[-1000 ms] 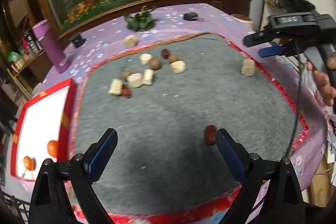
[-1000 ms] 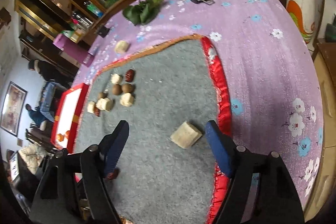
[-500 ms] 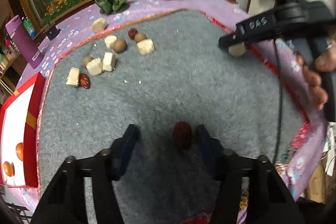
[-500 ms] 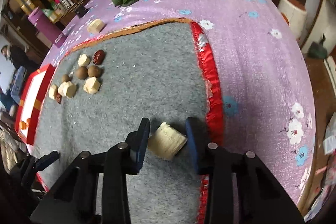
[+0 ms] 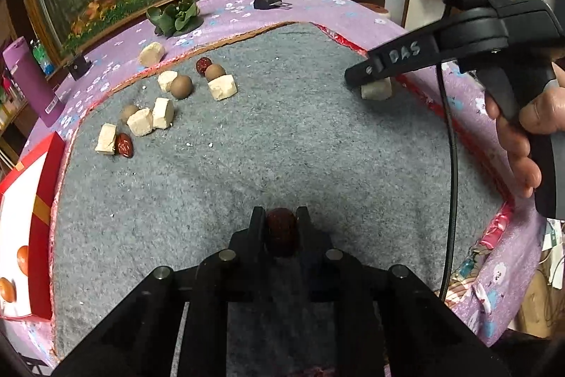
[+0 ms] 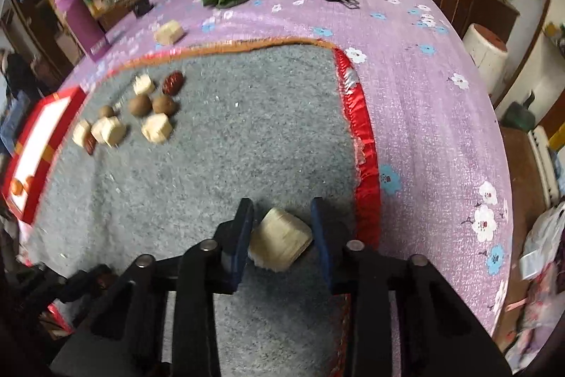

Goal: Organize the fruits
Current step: 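Grasp a red date with the left gripper while the right gripper grasps a beige cube, then lift the date and the cube and carry both toward the white tray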

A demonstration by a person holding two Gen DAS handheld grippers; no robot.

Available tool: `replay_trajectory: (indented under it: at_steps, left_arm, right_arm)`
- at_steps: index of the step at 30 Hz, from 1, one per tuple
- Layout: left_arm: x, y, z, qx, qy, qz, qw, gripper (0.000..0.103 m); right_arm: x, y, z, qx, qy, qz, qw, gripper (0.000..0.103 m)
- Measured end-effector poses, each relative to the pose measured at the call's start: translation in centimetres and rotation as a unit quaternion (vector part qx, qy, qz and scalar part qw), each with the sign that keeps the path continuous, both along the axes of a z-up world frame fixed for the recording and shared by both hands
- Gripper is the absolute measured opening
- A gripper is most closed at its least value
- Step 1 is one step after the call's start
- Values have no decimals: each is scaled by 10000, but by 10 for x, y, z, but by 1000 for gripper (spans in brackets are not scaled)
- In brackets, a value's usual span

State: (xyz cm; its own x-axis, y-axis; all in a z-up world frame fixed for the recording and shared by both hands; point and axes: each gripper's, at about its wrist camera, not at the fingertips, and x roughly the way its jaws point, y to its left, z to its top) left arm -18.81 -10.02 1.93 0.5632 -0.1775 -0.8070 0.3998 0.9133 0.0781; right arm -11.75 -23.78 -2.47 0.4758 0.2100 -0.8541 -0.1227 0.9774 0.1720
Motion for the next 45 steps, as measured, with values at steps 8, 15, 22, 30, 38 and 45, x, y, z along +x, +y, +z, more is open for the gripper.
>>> replay_trajectory:
  at_steps: [8,15,22,30,38,45]
  left_arm:
    - [1,17,2,-69,-106,205,9997,15]
    - [4,35,4,-167,-159,406,9989,15]
    - [7,54,7,-272,-200,685,9971,15]
    - [12,101,11,-416,-289,1332,9898,15]
    - [8,136,18,-469,-507,1727,9826,15]
    - [-2,163,18,-533,-560,1991,9769,15]
  right_arm:
    - [-3,4,5,40,23,36,10000,27]
    - [-3,7,-1,-227,162,-35,9996,40]
    - [-6,13,-10,-551,73,-38,9984,36]
    - [-11,12,1,-119,107,28,9999,35]
    - [-22,50,31,487,-85,512,9975,35]
    - [-30,73,37,781,-69,772,9939,35]
